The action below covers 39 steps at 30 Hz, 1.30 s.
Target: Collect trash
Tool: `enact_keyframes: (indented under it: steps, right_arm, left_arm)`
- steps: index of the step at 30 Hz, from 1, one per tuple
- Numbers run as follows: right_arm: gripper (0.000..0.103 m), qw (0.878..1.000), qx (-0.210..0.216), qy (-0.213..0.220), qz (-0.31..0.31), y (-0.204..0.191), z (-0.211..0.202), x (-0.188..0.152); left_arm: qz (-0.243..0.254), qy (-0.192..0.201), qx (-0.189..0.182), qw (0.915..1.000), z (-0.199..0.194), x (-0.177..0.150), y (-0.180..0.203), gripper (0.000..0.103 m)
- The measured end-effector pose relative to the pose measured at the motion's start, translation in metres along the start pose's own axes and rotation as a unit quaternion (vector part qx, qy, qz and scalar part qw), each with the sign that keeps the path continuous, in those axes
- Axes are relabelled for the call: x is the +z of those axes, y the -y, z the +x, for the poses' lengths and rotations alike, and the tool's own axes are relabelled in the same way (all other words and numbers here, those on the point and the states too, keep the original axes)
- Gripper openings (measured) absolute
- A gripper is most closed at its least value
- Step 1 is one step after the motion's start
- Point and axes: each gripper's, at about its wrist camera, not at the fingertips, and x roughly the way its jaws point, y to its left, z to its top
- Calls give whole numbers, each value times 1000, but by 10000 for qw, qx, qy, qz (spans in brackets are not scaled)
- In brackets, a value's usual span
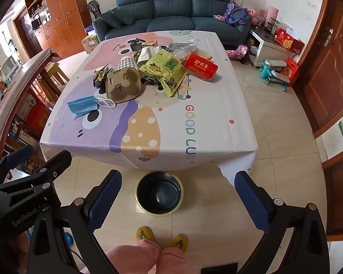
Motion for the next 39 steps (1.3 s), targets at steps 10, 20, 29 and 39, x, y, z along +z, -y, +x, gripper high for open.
enact_keyframes:
  steps: [10,20,29,39]
  right_arm:
    - [101,10000,13,-8,-5,2,0,4]
    - [101,9999,63,-94,34,-9,5,-5]
    - [100,9997,179,-143,41,-2,10,2]
    - [100,9996,199,-162,71,-2,14,5]
  left_arm:
    - [7,-60,55,10000,5,-2,-1,81]
    - [21,-190,32,9998,4,-10,4,78]
    - [28,-237,28,9997,7,-9,3,78]
    - [45,-251,47,9997,15,-5,2,77]
